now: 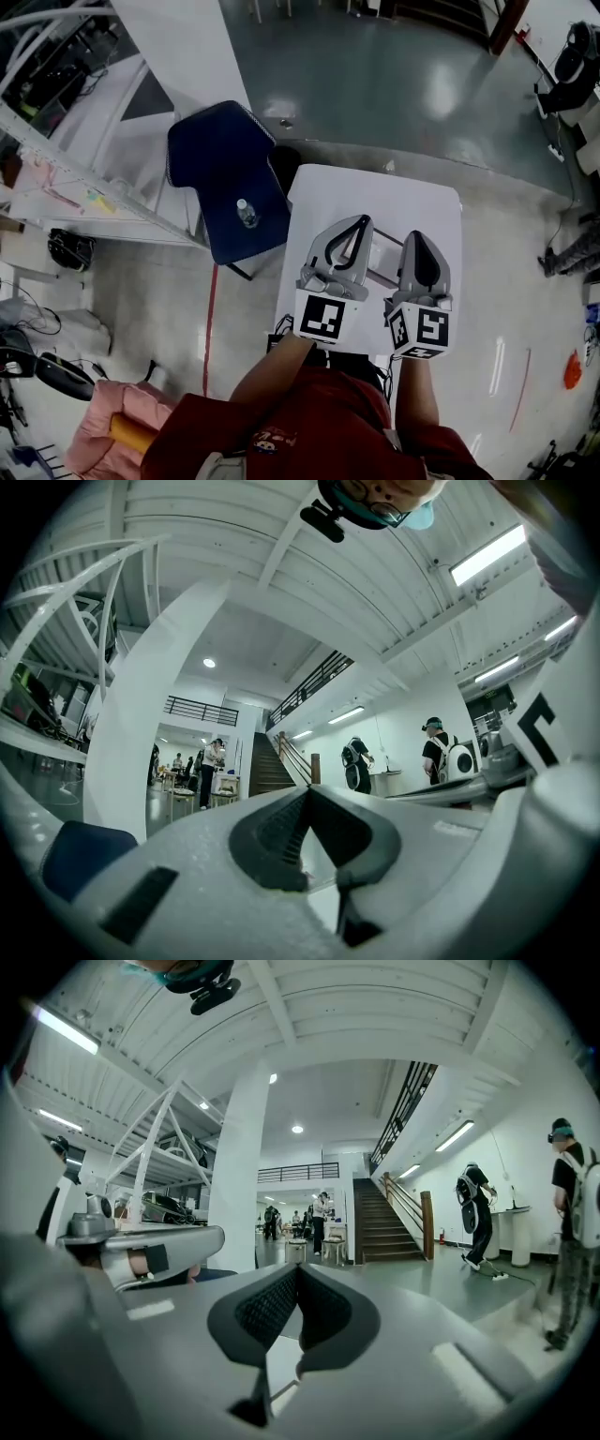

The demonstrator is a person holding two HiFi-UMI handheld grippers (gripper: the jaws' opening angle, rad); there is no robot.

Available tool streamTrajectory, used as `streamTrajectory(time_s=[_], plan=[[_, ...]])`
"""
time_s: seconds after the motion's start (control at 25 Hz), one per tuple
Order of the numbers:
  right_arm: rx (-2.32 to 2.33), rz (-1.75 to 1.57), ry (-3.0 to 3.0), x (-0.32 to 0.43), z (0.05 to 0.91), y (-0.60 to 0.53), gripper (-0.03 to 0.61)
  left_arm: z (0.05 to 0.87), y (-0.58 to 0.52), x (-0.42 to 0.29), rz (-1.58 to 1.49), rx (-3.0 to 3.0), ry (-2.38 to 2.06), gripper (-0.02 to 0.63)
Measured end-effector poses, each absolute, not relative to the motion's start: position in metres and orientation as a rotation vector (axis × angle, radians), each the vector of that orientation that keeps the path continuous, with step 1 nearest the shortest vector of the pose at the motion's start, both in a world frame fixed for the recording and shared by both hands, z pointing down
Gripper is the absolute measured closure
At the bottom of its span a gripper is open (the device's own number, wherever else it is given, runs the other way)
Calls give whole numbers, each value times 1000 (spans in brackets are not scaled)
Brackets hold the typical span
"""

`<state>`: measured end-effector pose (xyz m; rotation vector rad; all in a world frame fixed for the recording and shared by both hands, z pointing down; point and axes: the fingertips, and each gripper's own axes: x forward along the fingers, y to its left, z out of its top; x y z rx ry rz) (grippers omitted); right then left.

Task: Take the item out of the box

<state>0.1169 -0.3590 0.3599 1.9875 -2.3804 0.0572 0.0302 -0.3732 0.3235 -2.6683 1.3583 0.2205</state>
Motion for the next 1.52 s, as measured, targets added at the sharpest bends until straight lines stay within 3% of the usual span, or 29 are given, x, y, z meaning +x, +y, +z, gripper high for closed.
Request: streamTrajectory(time_s=[1.08, 1.52], plan=[[1555, 416, -2304, 129, 533, -432, 575, 440, -437, 47, -93, -2725, 1505, 612], [1259, 578, -2187, 112, 622, -438, 543, 477, -446, 42, -141, -2742, 1611, 612]])
